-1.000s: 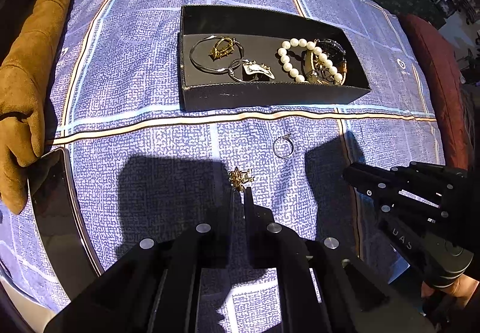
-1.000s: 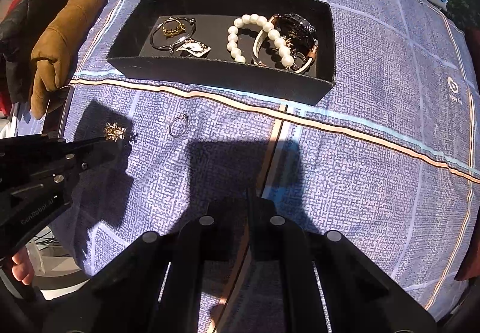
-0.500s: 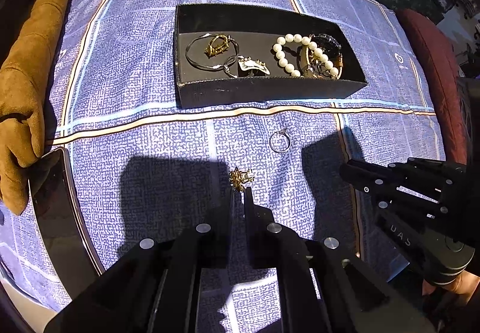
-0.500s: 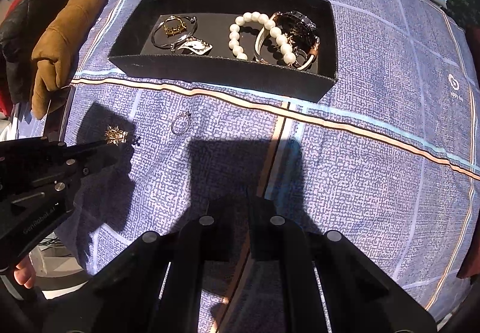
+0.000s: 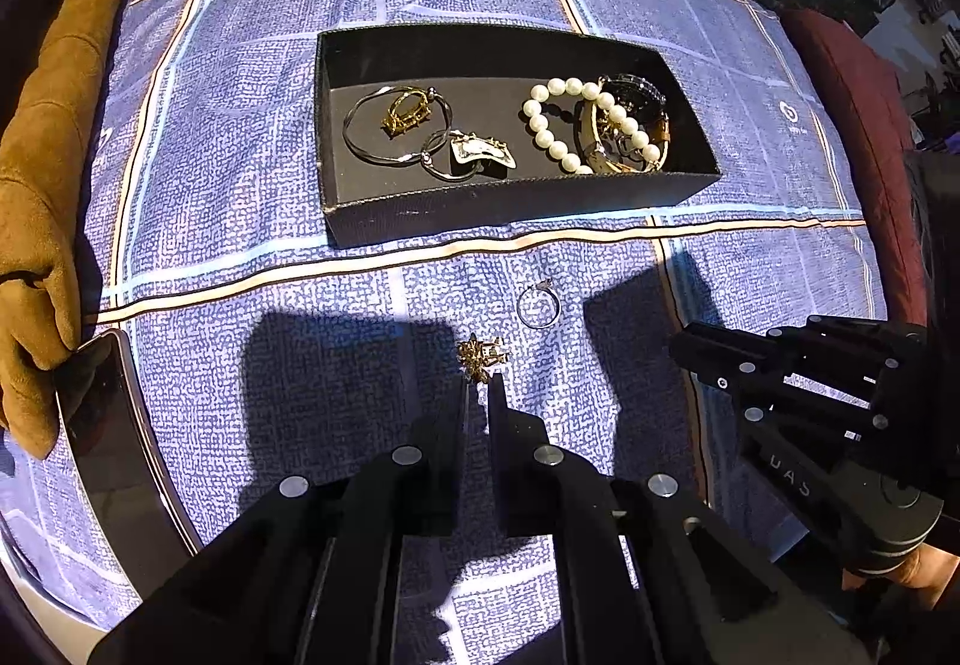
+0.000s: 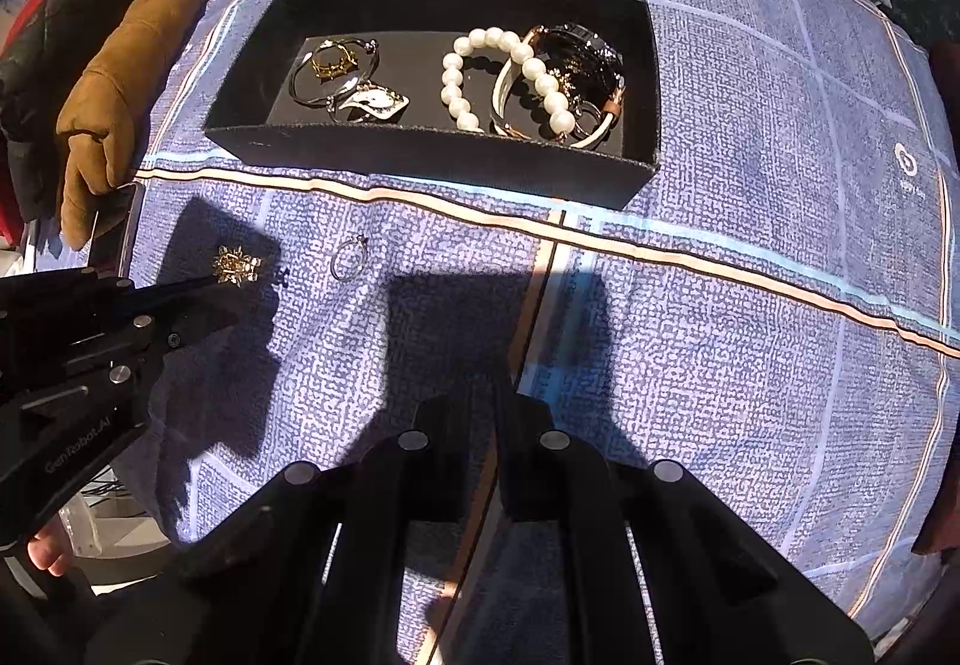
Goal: Organize jewelry
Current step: 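Carry the gold flower earring into the black tray and open the left tool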
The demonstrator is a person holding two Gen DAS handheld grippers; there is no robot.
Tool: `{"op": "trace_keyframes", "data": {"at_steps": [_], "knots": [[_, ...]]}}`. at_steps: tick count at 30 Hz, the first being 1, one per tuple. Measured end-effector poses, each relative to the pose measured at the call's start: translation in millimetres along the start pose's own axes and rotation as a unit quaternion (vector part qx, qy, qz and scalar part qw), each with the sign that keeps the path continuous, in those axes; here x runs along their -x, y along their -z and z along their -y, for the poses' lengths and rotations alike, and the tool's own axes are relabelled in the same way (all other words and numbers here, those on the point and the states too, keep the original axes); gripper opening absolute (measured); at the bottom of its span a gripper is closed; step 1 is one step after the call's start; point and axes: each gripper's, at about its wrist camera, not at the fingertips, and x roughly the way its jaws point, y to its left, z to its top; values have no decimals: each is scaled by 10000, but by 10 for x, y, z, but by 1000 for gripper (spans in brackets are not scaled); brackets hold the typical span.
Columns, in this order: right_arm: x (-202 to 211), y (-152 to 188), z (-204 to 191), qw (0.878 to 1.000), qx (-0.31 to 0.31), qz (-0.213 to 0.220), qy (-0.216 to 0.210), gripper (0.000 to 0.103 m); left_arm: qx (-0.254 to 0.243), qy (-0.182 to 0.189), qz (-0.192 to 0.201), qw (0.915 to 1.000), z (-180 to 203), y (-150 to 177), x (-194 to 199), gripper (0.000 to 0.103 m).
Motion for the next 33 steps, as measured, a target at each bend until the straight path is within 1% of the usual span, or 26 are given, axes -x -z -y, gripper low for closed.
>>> {"op": "trace_keyframes", "data": {"at_steps": [4, 8, 11, 14, 17, 20, 22, 23, 25, 27, 31, 32, 33], "knots": [[-36, 22, 49, 9999, -60, -81, 8, 8, -34, 53, 21, 10000, 30, -24, 13, 6], [-1, 12, 82, 9999, -118, -18, -10, 8, 13, 130, 339, 9993, 51, -192, 201, 6], [141, -75, 103, 9997, -136, 219, -3, 8, 163, 233, 683, 9973, 22, -403, 410, 6], [397, -265, 95, 9977, -112, 661, -15, 8, 289, 282, 981, 9944, -27, -656, 587, 6], [634, -523, 73, 9946, -140, 1024, -58, 8, 356, 281, 1101, 9929, -60, -876, 647, 6], [711, -735, 118, 9940, -164, 1076, -47, 8, 388, 200, 1063, 9934, -106, -1013, 573, 6], [624, -842, 127, 9958, -148, 905, 53, 8, 429, 89, 895, 9950, -130, -1039, 442, 6], [572, -887, 147, 9967, -154, 797, 87, 8, 461, 116, 804, 9956, -152, -1019, 379, 6], [463, -908, 178, 9979, -165, 619, 123, 8, 432, 51, 671, 9968, -162, -983, 285, 6], [414, -890, 193, 9982, -145, 558, 158, 8, 400, 19, 597, 9974, -155, -950, 218, 6], [411, -891, 165, 9979, -123, 617, 132, 8, 484, -2, 603, 9970, -202, -987, 196, 6], [417, -883, 169, 9978, -144, 637, 118, 8, 502, 16, 618, 9968, -210, -997, 208, 7], [424, -873, 175, 9976, -170, 660, 126, 8, 506, 31, 611, 9968, -215, -1003, 216, 15]]}}
